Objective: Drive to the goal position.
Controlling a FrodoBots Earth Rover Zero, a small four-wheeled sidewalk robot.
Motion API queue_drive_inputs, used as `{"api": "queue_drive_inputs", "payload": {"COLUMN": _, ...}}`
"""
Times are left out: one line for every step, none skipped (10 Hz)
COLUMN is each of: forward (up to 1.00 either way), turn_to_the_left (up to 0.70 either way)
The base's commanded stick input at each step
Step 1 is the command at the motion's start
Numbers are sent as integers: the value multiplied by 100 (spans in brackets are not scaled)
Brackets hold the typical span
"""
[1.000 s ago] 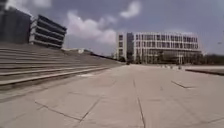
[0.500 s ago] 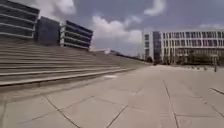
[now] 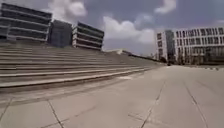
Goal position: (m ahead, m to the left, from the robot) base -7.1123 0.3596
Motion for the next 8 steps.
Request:
{"api": "queue_drive_inputs", "payload": {"forward": 70, "turn_to_the_left": 0}}
{"api": "queue_drive_inputs", "payload": {"forward": 70, "turn_to_the_left": 0}}
{"api": "queue_drive_inputs", "payload": {"forward": 70, "turn_to_the_left": 0}}
{"api": "queue_drive_inputs", "payload": {"forward": 70, "turn_to_the_left": 0}}
{"api": "queue_drive_inputs", "payload": {"forward": 70, "turn_to_the_left": 0}}
{"api": "queue_drive_inputs", "payload": {"forward": 70, "turn_to_the_left": -5}}
{"api": "queue_drive_inputs", "payload": {"forward": 70, "turn_to_the_left": -35}}
{"api": "queue_drive_inputs", "payload": {"forward": 70, "turn_to_the_left": -35}}
